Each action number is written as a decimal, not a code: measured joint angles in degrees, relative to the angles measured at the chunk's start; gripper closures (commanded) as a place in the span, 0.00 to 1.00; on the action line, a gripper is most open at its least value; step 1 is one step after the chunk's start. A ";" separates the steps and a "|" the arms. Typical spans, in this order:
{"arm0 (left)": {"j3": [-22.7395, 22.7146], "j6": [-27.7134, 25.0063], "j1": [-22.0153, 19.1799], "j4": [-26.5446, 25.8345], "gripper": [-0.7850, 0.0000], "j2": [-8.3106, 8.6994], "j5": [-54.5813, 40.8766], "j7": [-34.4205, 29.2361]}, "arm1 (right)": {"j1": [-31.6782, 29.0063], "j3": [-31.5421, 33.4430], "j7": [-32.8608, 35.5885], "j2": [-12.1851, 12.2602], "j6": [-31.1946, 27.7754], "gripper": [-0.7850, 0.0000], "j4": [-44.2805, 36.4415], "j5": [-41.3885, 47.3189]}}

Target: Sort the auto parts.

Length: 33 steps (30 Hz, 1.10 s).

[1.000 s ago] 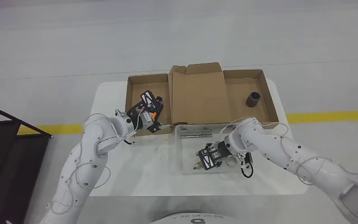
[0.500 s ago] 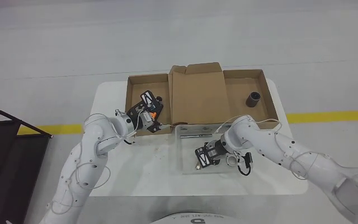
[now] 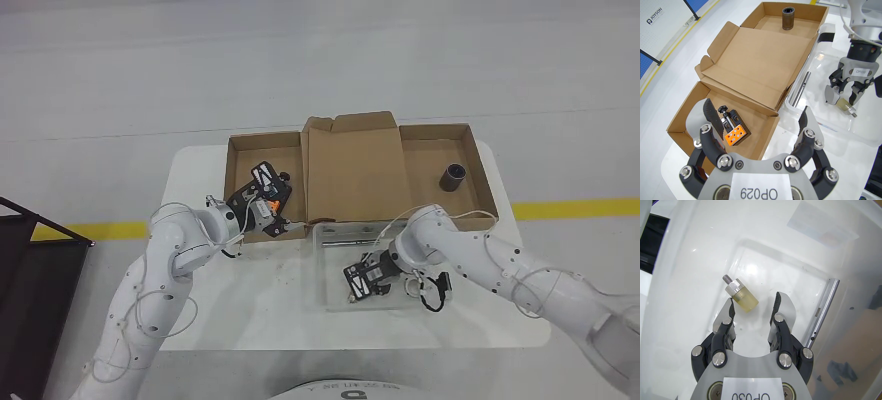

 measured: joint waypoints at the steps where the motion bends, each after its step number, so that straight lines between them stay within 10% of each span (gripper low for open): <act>1: 0.00 0.00 0.00 0.00 0.00 0.00 0.00 0.00 | 0.03 -0.06 0.09 -0.05 0.00 0.33 -0.09 -0.02; 14: 0.00 0.00 0.00 0.00 0.00 0.00 0.00 0.00 | 0.75 -1.39 1.93 -1.13 0.00 0.57 0.31 0.49; 20: 0.00 0.00 0.00 0.00 0.00 0.00 0.00 0.00 | 1.21 -1.64 2.03 -1.52 0.00 1.00 0.99 0.96; 33: 0.00 0.00 0.00 0.00 0.00 0.00 0.00 0.00 | 1.03 1.29 -6.55 1.18 0.00 1.00 1.53 -1.45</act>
